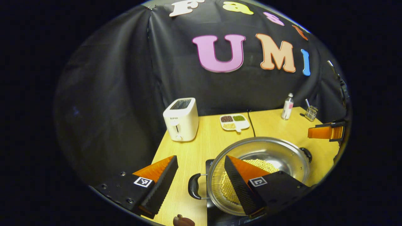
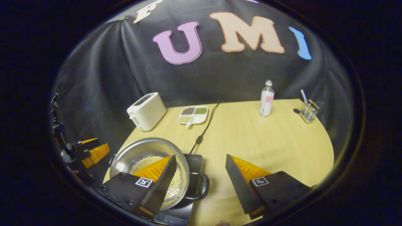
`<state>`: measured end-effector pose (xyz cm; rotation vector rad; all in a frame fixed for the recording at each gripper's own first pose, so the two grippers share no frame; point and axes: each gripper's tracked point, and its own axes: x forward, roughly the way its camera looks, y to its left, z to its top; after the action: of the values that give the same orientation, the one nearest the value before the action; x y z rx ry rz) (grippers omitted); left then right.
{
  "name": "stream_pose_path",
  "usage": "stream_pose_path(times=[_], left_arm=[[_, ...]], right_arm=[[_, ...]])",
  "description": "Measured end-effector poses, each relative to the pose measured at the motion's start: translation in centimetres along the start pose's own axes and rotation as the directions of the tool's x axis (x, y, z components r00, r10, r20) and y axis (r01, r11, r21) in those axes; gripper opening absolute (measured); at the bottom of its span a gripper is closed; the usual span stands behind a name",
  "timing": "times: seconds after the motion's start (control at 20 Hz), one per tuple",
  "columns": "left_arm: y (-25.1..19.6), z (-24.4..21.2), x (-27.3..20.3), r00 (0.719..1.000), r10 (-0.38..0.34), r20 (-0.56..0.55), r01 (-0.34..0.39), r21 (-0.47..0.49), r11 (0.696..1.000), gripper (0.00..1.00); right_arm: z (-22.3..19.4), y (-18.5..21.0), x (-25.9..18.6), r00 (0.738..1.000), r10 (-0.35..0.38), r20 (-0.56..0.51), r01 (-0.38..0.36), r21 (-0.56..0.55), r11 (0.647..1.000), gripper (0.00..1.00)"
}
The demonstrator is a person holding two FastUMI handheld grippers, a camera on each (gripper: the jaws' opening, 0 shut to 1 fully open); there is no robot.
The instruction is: First push the handle of the pot to place it horizontally, then grasp the pot with both hands and set it on the induction cooktop.
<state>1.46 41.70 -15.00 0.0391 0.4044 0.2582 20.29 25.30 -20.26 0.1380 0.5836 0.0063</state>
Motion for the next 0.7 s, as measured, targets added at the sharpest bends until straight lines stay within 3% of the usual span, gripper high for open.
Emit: stream_pose_path(times=[0.35, 0.5, 0.7], left_arm=[[-6.8, 7.0, -5.4, 0.986, -0.039, 0.163, 0.037, 0.015, 0.999, 0.95], [-11.2, 9.8, -7.9, 0.970, -0.053, 0.236, 0.051, 0.015, 0.999, 0.95], [-19.1, 12.8, -10.5, 0.948, -0.099, 0.303, 0.115, -0.034, 0.993, 0.95]], right_arm=[[5.9, -1.0, -6.9, 0.971, 0.116, 0.207, -0.106, -0.058, 0.993, 0.98], [8.6, -3.8, -10.7, 0.937, 0.149, 0.317, -0.130, -0.081, 0.988, 0.95], [9.2, -9.4, -14.3, 0.923, 0.160, 0.349, -0.134, -0.099, 0.986, 0.98]])
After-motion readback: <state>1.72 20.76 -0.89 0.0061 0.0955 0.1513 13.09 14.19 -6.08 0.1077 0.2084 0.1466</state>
